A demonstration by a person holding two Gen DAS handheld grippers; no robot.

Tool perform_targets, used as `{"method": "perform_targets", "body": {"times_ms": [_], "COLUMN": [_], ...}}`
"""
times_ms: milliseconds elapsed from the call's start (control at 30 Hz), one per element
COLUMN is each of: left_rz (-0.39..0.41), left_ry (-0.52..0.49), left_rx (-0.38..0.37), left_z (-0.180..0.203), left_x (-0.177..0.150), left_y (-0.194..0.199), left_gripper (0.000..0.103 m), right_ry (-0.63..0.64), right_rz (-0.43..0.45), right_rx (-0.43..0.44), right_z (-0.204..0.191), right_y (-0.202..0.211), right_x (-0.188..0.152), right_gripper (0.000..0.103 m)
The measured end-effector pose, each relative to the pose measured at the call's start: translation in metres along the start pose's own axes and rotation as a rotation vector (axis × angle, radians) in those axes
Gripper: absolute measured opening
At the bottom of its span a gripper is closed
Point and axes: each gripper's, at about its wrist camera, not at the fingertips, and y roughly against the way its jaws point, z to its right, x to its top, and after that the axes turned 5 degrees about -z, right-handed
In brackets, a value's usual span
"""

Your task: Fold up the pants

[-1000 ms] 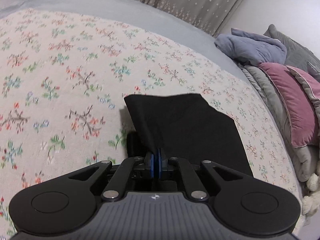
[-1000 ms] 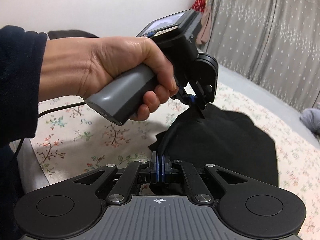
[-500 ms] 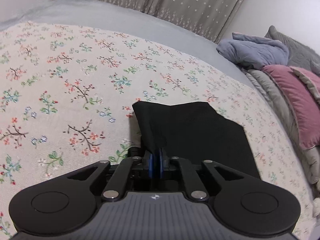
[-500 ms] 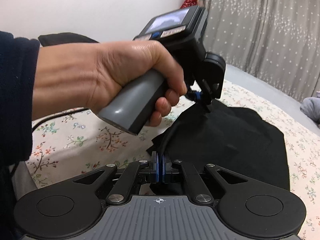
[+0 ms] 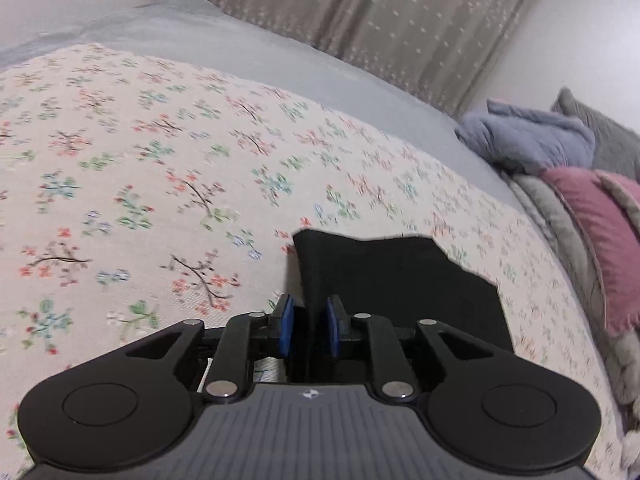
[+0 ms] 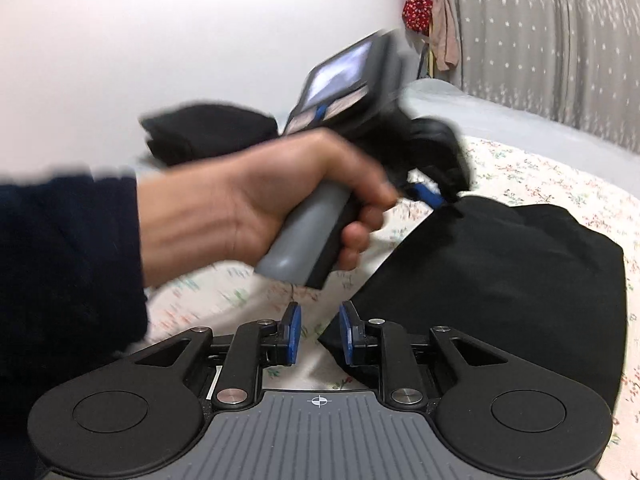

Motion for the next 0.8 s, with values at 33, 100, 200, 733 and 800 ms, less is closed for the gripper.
{"method": "perform_targets", "body": {"times_ms": [33, 100, 200, 733, 800], "left_rz": [0.012, 0.028, 0.040, -0.162, -0.160], "left_ry": [0.014, 0.046, 0.020, -0.133, -0.120], "left_rx": [0.000, 0.012, -0.050, 0.058, 0.047], "left_z": [-0.001, 0.000, 0.017, 0.048, 0.045], "left_x": [0.001, 0.000, -0.006, -0.067, -0.067], "left_y": [0.006, 0.019, 0.040, 0.011, 0.015], "left_gripper": [0.024, 0.024, 0.024, 0.005, 0.005], "right_ry": [-0.017, -0.047, -0.072, -0.366, -0.358], "right_rz": [0.010, 0.040, 0.084, -0.186, -0.188], "right_rx": [0.011, 0.025, -0.046, -0.221, -0.235], "right_z": [0.006, 0.023, 0.047, 0.137, 0.132], "right_y": [0.011, 0.038, 0.065, -0.020, -0.026], "right_x": [0.002, 0.005, 0.005, -0.029, -0.034], "right_gripper": [0.021, 0.021, 0.021, 0.021, 0.021]}}
